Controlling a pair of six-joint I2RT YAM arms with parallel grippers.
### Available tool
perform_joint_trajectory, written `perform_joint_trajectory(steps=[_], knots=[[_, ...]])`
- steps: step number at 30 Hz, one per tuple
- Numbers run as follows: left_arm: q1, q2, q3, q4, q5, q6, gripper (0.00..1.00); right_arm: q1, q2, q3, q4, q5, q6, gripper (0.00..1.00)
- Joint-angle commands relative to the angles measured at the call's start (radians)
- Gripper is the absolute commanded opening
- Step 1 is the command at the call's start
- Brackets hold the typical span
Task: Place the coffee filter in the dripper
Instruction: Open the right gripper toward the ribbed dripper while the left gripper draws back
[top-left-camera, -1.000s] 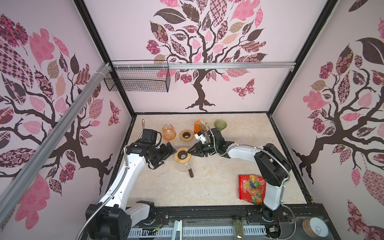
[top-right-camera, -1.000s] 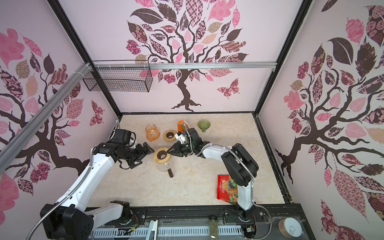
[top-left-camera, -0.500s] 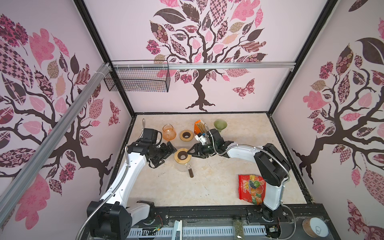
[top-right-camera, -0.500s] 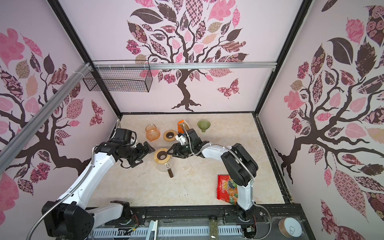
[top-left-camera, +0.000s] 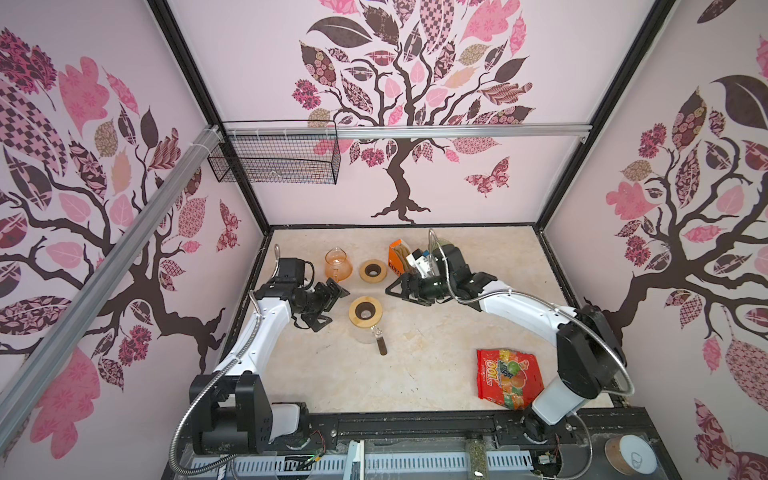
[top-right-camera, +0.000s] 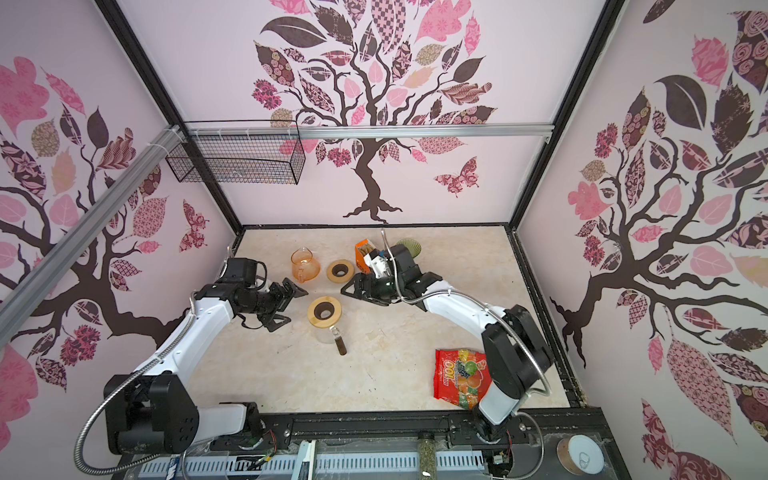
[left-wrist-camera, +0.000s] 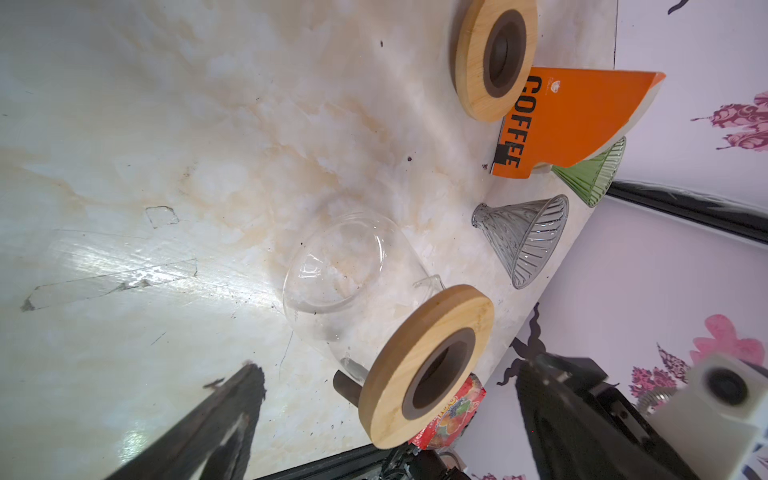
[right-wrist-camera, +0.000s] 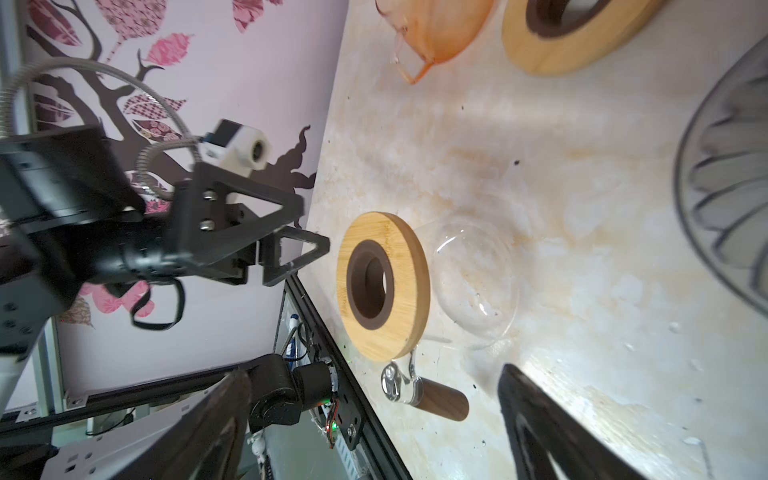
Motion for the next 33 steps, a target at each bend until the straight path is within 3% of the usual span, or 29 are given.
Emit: perform_joint_trajectory(steps=[1,15,33], knots=[[0.002,0.026,-0.055,0.098,0.079,-0.064,0.98,-0.036,-0.107,-0.016,-0.099,0.019,-0.056,1.0],[0.001,0.119,-0.249,0.418,0.119,-0.337,0.98,-0.047,-0.301,-0.039,-0.268,0.082,-0.135,1.0],[-0.079,0.214,-0.23,0.446,0.082,-0.391,0.98,-0.048,-0.329,-0.056,-0.298,0.114,-0.162,1.0]])
